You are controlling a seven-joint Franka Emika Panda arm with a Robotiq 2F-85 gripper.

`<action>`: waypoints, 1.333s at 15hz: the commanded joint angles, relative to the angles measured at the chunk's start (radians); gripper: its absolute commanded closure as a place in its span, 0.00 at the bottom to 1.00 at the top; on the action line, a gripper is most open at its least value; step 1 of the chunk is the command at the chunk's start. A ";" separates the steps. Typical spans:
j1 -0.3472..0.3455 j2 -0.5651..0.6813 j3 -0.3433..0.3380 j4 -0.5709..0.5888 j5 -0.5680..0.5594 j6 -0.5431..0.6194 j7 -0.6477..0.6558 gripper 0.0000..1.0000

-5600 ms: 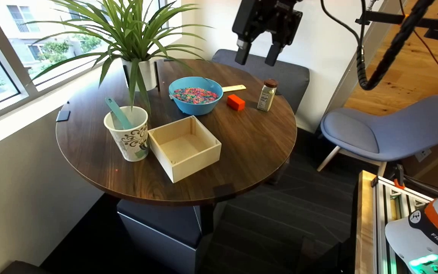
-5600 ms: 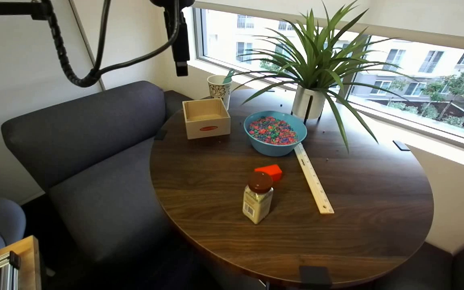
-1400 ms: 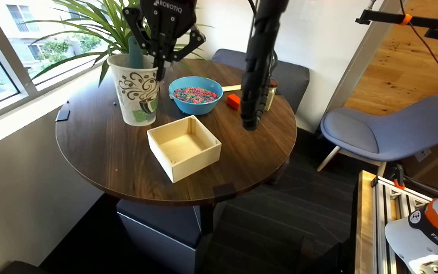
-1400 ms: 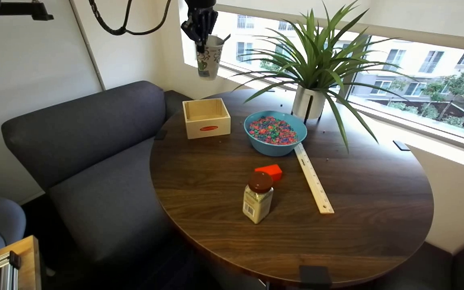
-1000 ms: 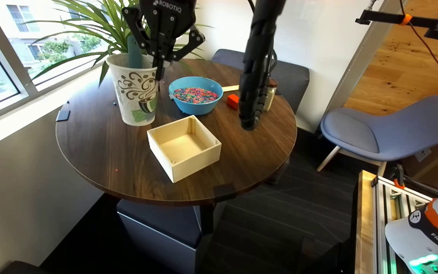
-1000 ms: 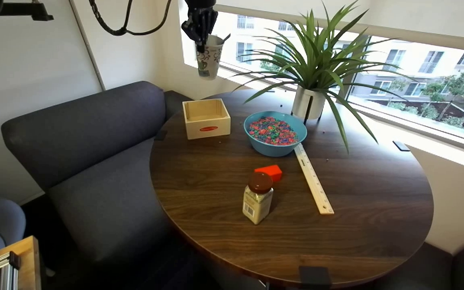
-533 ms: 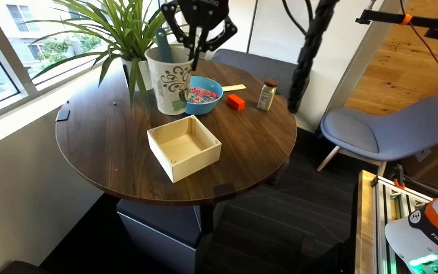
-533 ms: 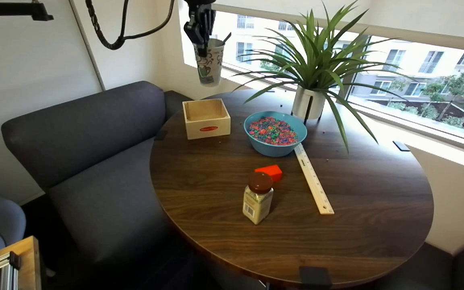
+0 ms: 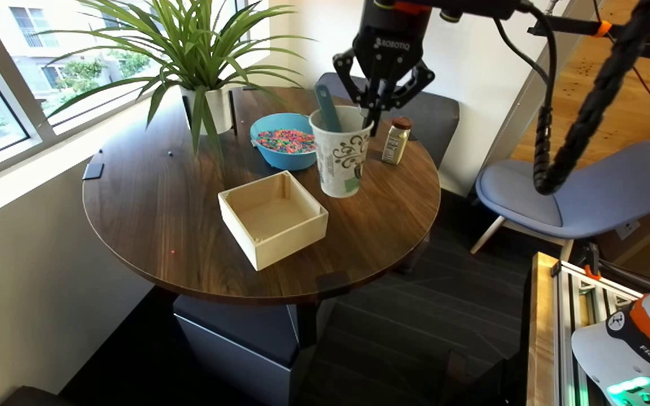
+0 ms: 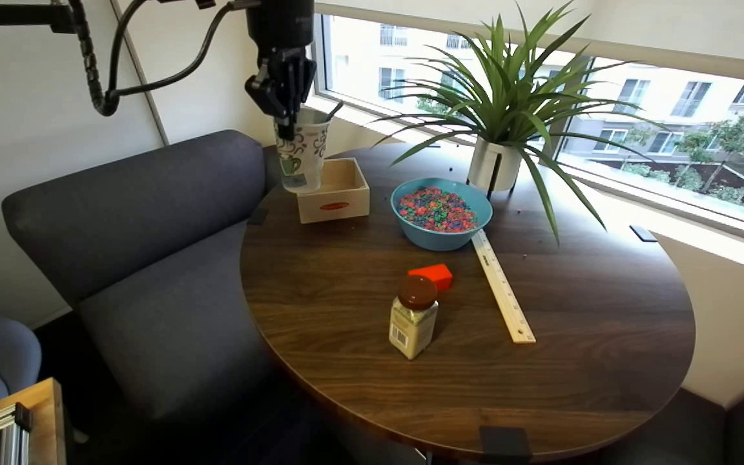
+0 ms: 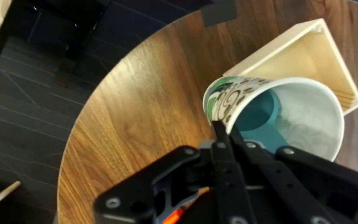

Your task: Move the cup to the right

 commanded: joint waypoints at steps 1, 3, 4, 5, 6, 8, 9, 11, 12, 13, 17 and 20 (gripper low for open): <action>-0.050 -0.126 -0.010 -0.251 0.090 0.128 0.086 0.99; -0.054 -0.058 0.005 -0.155 0.058 0.079 0.053 0.97; -0.062 -0.072 0.002 -0.187 0.063 0.095 0.056 0.97; -0.066 -0.082 0.001 -0.204 0.066 0.101 0.058 0.99; -0.071 -0.095 0.000 -0.224 0.046 0.114 0.059 0.99; -0.075 -0.097 0.007 -0.231 -0.026 0.105 0.102 0.99; -0.077 -0.094 0.011 -0.231 -0.056 0.109 0.124 0.99; -0.076 -0.085 0.017 -0.232 -0.094 0.129 0.169 0.99; -0.075 -0.083 0.018 -0.236 -0.089 0.150 0.172 0.99; -0.073 -0.083 0.018 -0.243 -0.073 0.179 0.173 0.99; -0.073 -0.079 0.015 -0.276 -0.013 0.302 0.157 0.99; -0.076 -0.072 0.010 -0.310 0.029 0.327 0.154 0.99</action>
